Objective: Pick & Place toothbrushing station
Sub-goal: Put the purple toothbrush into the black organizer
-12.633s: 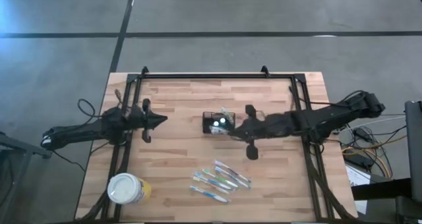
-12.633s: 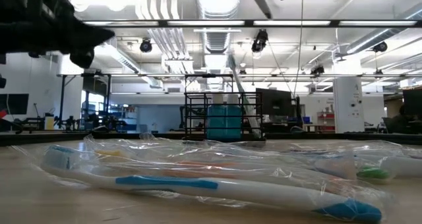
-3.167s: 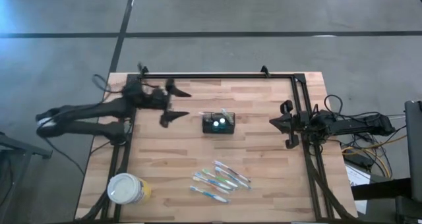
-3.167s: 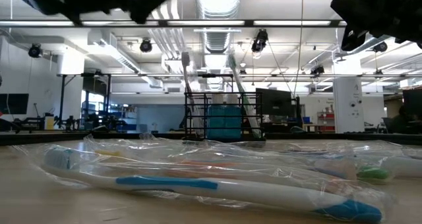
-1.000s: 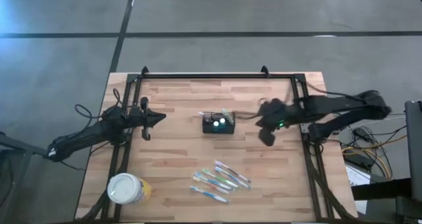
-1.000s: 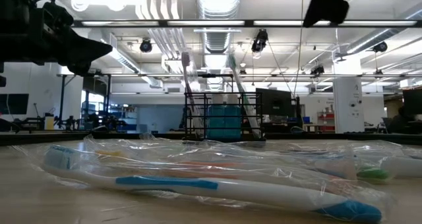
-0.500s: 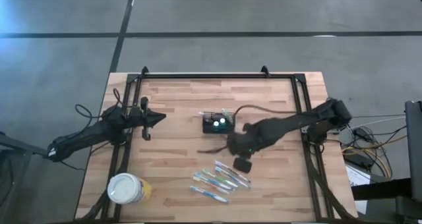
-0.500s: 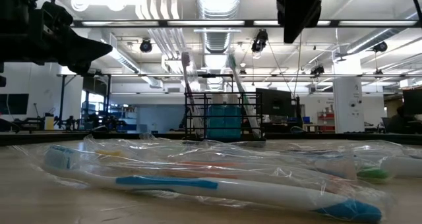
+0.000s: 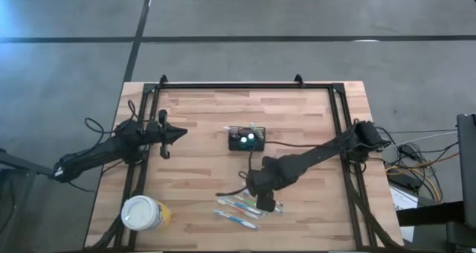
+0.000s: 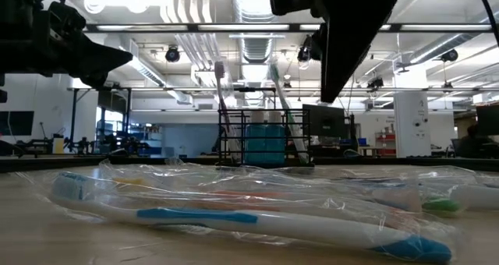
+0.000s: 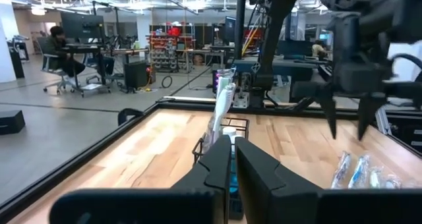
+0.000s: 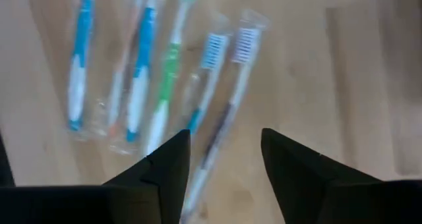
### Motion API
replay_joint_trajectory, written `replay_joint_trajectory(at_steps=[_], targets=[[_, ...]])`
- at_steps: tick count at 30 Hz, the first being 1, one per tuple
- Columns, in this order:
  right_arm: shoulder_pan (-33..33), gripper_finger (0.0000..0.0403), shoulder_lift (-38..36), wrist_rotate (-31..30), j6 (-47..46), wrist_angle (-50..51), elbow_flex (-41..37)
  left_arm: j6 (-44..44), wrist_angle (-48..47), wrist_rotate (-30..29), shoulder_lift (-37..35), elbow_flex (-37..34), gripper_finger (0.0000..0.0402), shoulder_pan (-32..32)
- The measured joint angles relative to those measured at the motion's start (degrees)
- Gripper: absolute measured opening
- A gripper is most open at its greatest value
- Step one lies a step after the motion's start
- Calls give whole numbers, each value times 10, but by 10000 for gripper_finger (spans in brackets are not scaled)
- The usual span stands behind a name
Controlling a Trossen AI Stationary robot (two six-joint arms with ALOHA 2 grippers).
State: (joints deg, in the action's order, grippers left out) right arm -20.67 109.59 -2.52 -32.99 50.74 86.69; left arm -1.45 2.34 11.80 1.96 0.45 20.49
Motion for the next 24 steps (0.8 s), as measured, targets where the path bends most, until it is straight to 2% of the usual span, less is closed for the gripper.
replay_joint_trajectory(at_steps=[7, 14, 24], targets=[[-5, 188, 23, 0, -13, -21, -40, -4, 1, 3, 2, 0, 28, 0], [-8, 187, 27, 0, -28, -133, -94, -27, 6, 13, 2, 0, 28, 0], [-17, 187, 26, -22, -66, -171, -158, -47, 12, 24, 1, 4, 28, 0]])
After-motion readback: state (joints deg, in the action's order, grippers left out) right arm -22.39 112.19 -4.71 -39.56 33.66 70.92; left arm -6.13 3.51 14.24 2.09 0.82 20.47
